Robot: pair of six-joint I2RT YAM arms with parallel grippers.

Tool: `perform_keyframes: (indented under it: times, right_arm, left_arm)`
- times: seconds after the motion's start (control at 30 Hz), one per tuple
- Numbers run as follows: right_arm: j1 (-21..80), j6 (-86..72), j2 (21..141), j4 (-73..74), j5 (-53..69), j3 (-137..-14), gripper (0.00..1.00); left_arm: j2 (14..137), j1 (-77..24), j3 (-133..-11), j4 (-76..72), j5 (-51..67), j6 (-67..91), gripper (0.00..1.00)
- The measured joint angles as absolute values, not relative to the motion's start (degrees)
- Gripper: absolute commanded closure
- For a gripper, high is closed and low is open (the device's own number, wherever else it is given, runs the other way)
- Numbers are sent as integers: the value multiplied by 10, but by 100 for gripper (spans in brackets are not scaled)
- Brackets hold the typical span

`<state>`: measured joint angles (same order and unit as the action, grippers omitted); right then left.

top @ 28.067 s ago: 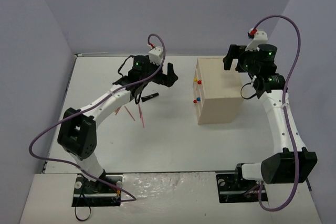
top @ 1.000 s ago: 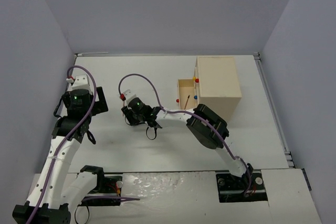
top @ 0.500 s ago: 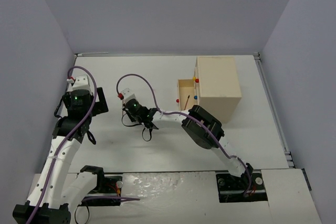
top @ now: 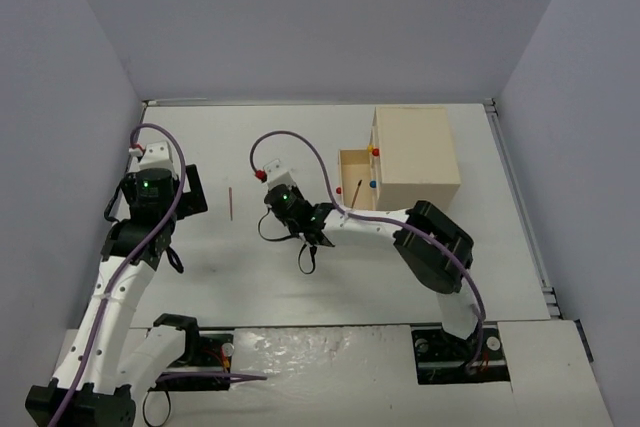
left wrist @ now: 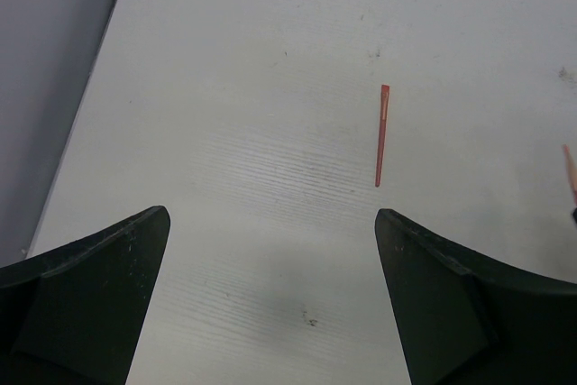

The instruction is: Organize the makeup

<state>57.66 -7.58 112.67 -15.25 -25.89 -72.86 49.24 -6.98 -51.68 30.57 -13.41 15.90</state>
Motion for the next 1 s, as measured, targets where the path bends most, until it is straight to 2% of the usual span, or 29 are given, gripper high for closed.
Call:
perform_keyframes:
  times: [0.23, 0.4, 0.47, 0.57, 0.7, 0.87, 1.0]
  right_arm:
    - [511, -97, 995, -128, -348, -674, 100]
    - [467, -125, 975, -94, -386, -639, 99]
    - [465, -136, 975, -80, -395, -635, 90]
    - [464, -150, 975, -67, -403, -634, 67]
    - [464, -158, 975, -60, -404, -634, 49]
    - [464, -160, 969, -54, -392, -634, 37]
    - [464, -150, 931, -50, -356, -634, 14]
  left_arm:
    - [517, -67, -517, 306, -116, 160, 3]
    - [538, -67, -517, 306, -98, 165, 3]
    - [547, -67, -517, 306, -92, 167, 3]
    - [563, -67, -517, 306, -84, 167, 3]
    - [588, -67, -517, 308, -68, 170, 3]
    - [630, -67, -520, 310, -45, 183, 3]
    - [680, -67, -539, 313, -26, 200, 3]
